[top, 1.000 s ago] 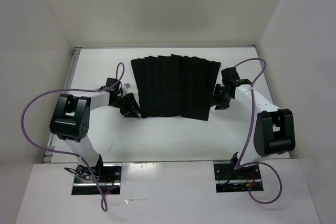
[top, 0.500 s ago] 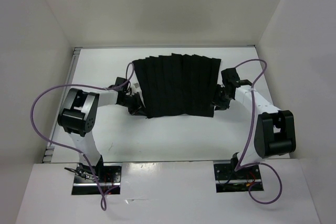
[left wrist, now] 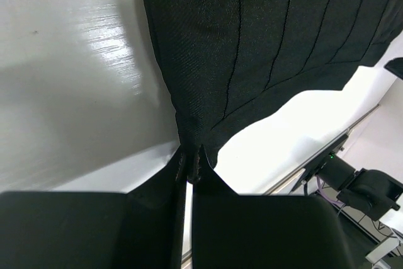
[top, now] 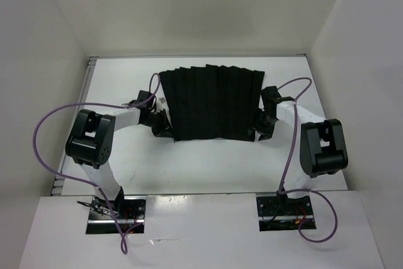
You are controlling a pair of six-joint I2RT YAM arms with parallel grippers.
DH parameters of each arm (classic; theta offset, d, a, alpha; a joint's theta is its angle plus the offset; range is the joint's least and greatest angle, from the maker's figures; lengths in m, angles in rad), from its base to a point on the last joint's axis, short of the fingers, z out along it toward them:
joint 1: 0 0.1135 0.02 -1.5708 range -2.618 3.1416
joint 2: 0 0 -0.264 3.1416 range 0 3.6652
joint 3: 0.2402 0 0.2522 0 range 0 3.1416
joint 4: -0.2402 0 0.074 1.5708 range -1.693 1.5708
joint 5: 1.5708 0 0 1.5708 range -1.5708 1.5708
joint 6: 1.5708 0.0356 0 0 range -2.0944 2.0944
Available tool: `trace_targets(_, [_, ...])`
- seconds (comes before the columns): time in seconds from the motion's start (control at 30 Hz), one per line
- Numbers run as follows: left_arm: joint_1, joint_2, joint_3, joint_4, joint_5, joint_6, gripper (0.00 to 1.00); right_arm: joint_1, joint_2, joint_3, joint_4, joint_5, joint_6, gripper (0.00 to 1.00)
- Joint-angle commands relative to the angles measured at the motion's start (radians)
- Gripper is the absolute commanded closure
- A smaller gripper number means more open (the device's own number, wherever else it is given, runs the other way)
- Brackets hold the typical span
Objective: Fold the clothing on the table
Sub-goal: Fold the skirt
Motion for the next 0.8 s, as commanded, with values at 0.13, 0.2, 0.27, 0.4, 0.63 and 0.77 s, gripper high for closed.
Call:
trace_targets(0.13, [-0.001,-0.032,0.016,-0.017,0.014,0.034,1.00,0.007,0.084,0.000,0.052,0.023,0.018,0.47])
trace_targets(0.2, [-0.001,-0.032,0.016,-0.017,0.014,0.034,1.00,0.017,0.109,-0.010,0.063,0.023,0.018,0.54])
trace_targets(0.27, [-0.001,-0.032,0.016,-0.017,0.014,0.044,1.00,0.026,0.123,-0.019,0.086,0.023,0.018,0.59])
trace_targets(0.4, [-0.001,-0.021,0.016,-0.017,0.023,0.044,1.00,0.059,0.146,-0.008,0.099,0.045,0.045,0.93])
trace_targets(0.63, [0.053,-0.001,0.081,-0.018,0.117,0.044,1.00,0.093,0.051,0.191,0.050,0.218,0.044,1.00])
trace_targets(0.77, [0.125,-0.010,0.348,-0.071,0.151,0.068,1.00,0.067,0.020,0.427,-0.012,0.310,-0.008,1.00])
